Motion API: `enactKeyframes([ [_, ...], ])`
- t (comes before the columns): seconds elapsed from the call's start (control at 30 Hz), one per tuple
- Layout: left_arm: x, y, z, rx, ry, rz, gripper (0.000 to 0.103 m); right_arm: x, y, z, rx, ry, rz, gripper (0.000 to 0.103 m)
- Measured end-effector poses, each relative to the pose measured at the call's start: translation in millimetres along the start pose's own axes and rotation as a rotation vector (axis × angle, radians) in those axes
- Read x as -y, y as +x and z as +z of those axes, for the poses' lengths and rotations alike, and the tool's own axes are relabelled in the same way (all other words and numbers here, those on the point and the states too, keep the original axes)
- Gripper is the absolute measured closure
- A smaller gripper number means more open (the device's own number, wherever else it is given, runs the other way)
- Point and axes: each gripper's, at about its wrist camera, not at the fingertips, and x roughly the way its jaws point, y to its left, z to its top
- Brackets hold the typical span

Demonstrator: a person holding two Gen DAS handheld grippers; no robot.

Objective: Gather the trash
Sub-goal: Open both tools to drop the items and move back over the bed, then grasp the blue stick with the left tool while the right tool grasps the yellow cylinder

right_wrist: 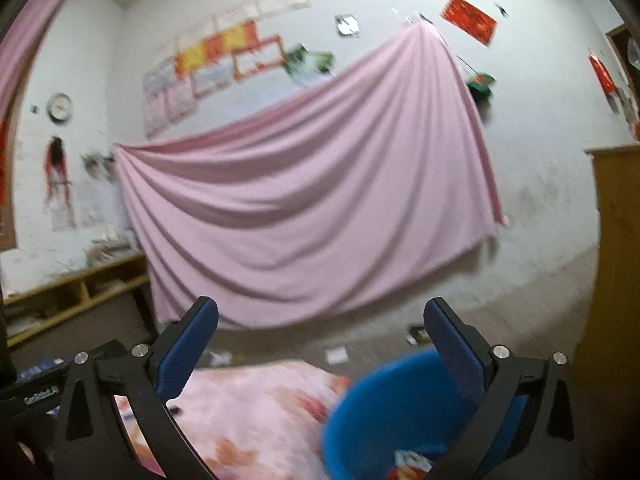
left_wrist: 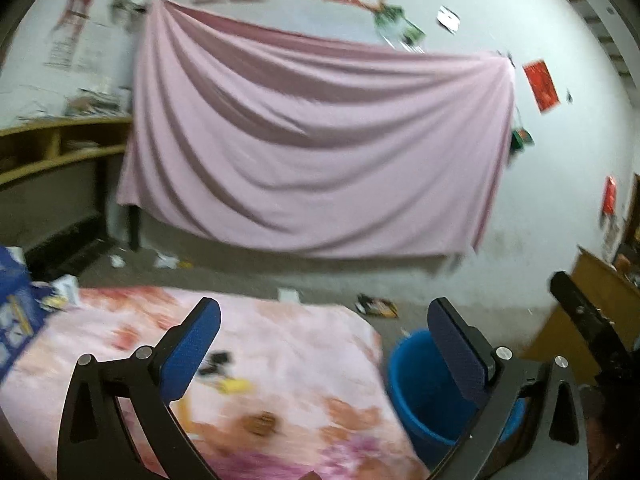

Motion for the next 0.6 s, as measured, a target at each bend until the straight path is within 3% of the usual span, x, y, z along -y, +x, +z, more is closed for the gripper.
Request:
enactKeyframes([
  [0.13, -38, -26, 8, 0.093, -0.011, 0.097, 0.002, -33, 3, -1, 0.054, -0.035, 0.091, 0.0],
  [0.33, -77, -64, 11, 0.199, 0.057, 0.256, 0.002, -79, -2, -8, 0.123, -0.088, 0.198, 0.0],
  [0.47, -99, -76, 1, 0.21, 0.105, 0.291, 0.002, -106, 2, -17, 0.129, -0.14, 0.247, 0.0],
  [0.6, -124, -69, -13, 0.153, 0.11, 0.265, 0.002, -128, 17, -31, 0.055, -0.201, 0.251, 0.0],
])
